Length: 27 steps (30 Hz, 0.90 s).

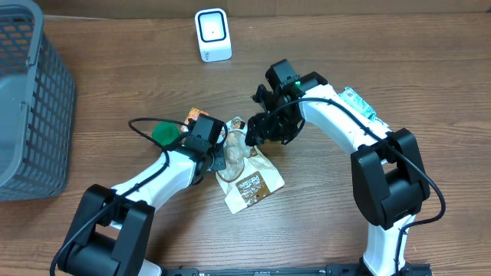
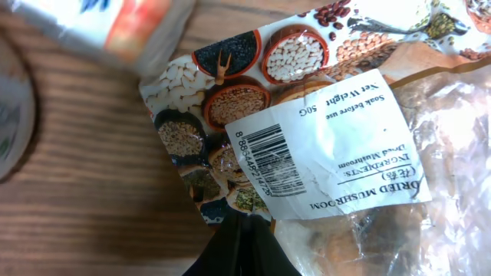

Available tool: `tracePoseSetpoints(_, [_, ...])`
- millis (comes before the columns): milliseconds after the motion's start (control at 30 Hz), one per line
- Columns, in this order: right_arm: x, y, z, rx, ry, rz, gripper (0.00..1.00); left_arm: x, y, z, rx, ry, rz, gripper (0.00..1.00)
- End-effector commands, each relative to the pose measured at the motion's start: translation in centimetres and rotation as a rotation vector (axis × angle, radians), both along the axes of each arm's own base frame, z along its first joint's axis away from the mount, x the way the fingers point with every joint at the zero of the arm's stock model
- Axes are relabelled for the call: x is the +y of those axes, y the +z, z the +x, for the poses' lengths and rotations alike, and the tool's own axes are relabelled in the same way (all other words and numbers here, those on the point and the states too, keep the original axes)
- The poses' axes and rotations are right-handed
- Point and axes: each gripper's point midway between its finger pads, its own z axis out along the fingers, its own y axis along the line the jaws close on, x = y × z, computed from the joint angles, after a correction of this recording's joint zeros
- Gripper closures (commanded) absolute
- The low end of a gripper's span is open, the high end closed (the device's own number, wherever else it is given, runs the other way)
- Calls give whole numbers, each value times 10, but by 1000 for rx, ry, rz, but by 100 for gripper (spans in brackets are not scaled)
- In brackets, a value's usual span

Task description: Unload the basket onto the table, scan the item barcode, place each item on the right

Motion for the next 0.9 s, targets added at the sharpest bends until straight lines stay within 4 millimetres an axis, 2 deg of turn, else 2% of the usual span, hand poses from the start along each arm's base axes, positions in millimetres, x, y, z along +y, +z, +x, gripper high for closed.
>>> tracePoseSetpoints(0, [-4, -4, -6, 45, -21, 58, 30, -2, -3, 4, 14, -54, -7, 96])
tracePoseSetpoints(233, [11, -24, -27, 105, -9, 242, 30, -2, -4, 3, 21, -53, -10, 96])
tracePoseSetpoints(433, [32, -22, -36, 142, 16, 408, 30, -2, -4, 2, 22, -53, -9, 96])
tracePoseSetpoints(533, [38, -26, -40, 171, 6, 414, 32, -1, -5, 1, 28, -56, -4, 96])
tracePoseSetpoints(867, [48, -42, -52, 231, -64, 403, 56, 1, -5, 0, 30, -57, 4, 96])
